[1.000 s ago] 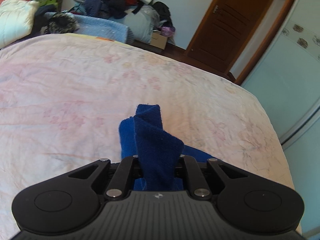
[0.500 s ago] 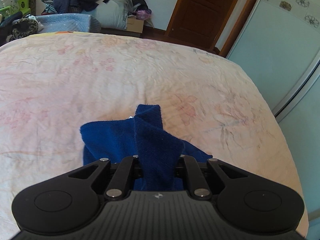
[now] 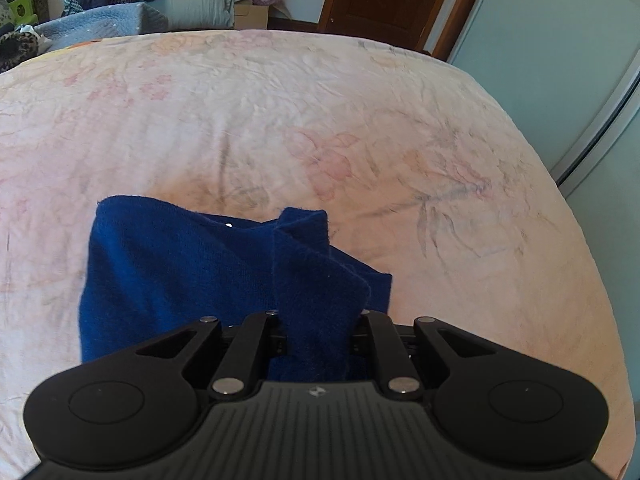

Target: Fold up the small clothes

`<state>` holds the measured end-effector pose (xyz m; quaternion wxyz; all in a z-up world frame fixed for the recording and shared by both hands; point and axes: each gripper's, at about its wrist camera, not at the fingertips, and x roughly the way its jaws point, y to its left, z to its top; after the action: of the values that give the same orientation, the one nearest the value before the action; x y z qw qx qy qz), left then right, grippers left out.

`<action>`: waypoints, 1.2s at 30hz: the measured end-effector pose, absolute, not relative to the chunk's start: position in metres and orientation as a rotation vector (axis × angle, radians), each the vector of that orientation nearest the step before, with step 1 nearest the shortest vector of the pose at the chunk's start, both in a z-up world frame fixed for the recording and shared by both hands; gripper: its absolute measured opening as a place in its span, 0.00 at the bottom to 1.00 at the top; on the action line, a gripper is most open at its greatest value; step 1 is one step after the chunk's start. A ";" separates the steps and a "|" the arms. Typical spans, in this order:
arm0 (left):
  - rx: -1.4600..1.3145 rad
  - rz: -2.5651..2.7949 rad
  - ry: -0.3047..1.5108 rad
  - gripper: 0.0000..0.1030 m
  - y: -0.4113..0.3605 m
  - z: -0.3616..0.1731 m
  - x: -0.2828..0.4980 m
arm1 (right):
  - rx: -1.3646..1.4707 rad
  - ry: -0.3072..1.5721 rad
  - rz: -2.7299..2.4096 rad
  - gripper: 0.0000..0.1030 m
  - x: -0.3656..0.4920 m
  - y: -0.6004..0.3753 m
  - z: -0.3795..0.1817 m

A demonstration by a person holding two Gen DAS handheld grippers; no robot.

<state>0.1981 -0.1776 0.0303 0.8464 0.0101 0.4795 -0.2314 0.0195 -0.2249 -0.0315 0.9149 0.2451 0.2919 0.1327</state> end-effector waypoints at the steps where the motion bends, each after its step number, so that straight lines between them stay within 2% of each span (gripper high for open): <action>1: 0.031 -0.488 1.011 0.11 -0.181 0.029 0.197 | 0.523 0.616 0.266 0.19 0.020 -0.227 -0.034; 6: 0.041 -0.475 1.001 0.14 -0.194 0.027 0.198 | 0.558 0.634 0.261 0.35 0.017 -0.237 -0.045; 13: 0.009 -0.493 0.973 0.24 -0.205 0.029 0.197 | 0.624 0.641 0.275 0.36 0.016 -0.246 -0.055; 16: -0.026 -0.528 0.949 0.31 -0.207 0.034 0.198 | 0.639 0.644 0.282 0.36 0.018 -0.248 -0.058; 18: -0.041 -0.551 0.917 0.44 -0.210 0.040 0.196 | 0.658 0.650 0.289 0.36 0.017 -0.251 -0.059; 22: -0.031 -0.554 0.769 0.55 -0.203 0.059 0.186 | 0.707 0.673 0.314 0.36 0.017 -0.260 -0.062; 24: 0.007 -0.523 0.717 0.65 -0.193 0.068 0.183 | 0.722 0.696 0.335 0.37 0.012 -0.267 -0.061; 27: 0.063 -0.460 0.689 0.67 -0.167 0.068 0.177 | 0.671 0.712 0.366 0.39 0.003 -0.282 -0.049; 30: 0.104 -0.431 0.693 0.67 -0.137 0.057 0.167 | 0.595 0.647 0.306 0.49 0.000 -0.302 -0.024; 33: 0.140 -0.405 0.695 0.67 -0.117 0.044 0.155 | 0.644 0.556 0.262 0.73 0.022 -0.327 -0.008; 36: 0.193 -0.385 0.684 0.67 -0.107 0.033 0.149 | 0.712 0.552 0.286 0.73 0.066 -0.341 -0.007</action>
<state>0.1488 -0.1072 0.0327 0.9195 0.0939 0.3326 -0.1874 0.0659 -0.3415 -0.0073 0.8904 0.3429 0.2657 0.1379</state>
